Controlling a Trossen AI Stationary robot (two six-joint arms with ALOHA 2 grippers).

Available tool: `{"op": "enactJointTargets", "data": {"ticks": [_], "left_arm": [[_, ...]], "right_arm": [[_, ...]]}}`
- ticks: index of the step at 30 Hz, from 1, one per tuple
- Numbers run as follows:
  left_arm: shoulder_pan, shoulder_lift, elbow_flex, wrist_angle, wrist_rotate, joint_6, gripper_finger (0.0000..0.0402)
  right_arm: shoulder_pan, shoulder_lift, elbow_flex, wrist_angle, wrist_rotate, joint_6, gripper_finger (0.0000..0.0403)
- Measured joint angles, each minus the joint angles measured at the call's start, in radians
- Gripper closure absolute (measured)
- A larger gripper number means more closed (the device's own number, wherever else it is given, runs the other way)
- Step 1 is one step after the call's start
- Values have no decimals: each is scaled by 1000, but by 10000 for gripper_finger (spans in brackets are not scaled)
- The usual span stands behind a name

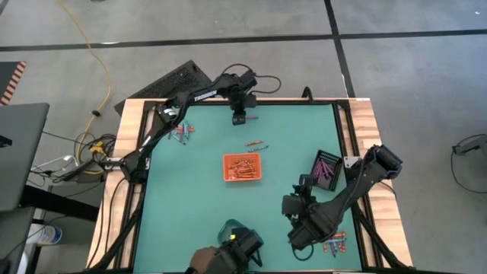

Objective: Sort crayons
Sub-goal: Put the purple crayon into the black bin

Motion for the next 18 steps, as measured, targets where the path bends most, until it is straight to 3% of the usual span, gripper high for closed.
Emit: {"op": "enactJointTargets", "data": {"ticks": [5,18], "left_arm": [[-6,1,4,1,-7,19,284],[-6,1,-6,-61,-10,19,284]], "right_arm": [[25,0,0,0,58,2,266],[25,0,0,0,85,-7,266]]}}
